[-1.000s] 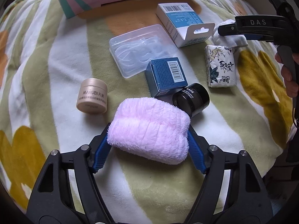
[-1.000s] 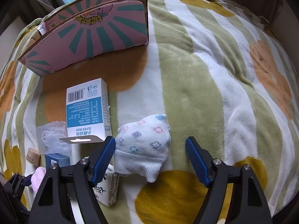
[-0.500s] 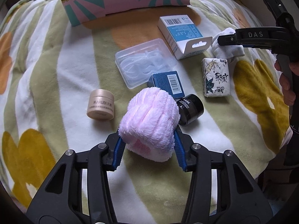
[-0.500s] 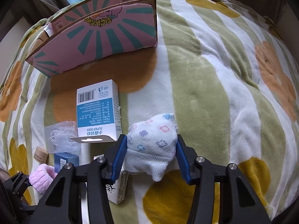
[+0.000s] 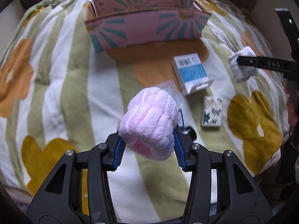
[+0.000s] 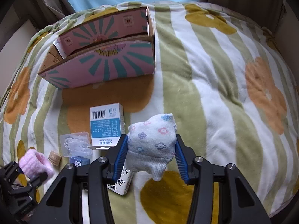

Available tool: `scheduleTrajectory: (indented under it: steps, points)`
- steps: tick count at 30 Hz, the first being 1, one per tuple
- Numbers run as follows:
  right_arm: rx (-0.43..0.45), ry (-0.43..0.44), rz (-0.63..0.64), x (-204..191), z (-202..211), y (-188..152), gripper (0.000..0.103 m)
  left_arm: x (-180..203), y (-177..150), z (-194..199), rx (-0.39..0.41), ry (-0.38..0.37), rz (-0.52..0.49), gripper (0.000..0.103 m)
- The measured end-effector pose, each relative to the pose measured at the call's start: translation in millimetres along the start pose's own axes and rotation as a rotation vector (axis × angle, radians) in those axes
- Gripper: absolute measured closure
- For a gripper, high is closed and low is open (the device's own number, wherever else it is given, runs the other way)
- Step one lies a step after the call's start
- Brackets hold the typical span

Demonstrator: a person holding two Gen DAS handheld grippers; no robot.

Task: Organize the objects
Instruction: 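Carry hair band and sock into the pink box and open both tools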

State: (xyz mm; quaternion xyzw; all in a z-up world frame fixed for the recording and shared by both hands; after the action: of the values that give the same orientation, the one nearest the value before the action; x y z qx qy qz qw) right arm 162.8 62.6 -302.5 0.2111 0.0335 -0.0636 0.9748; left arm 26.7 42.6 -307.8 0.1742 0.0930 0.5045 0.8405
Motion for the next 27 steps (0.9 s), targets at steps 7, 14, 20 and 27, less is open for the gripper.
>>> scheduleTrajectory:
  steps: [7,14,20,27]
  points:
    - [0.015,-0.006,0.020,9.0,39.8,37.8,0.058,-7.0,67.7,36.5,0.058,0.027,0.060,0.061]
    - [0.056,-0.040,0.038,14.5,61.8,96.7,0.058,-20.2,158.7,58.5,0.132,0.047,0.039,0.061]
    - [0.088,-0.047,0.065,0.3,57.7,152.9,0.058,-29.2,236.2,45.5,0.156,0.041,0.025,0.061]
    - [0.071,-0.023,0.096,-28.5,17.1,208.2,0.058,-35.6,297.7,-5.3,0.123,0.043,0.000,0.061]
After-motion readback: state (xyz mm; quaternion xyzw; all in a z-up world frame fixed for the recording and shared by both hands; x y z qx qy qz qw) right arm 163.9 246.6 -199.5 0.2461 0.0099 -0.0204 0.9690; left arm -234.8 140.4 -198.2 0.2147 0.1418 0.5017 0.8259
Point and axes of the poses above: each gripper's, at about its wrist camera, not at the fingertips, and z roughly against the way its jaws point, x to its right, y to its top, the point moved 10 cm from there along -z, roughly the way its jaws point, and after that the axes turned 6 degrees about y, right-handed, at the moved point
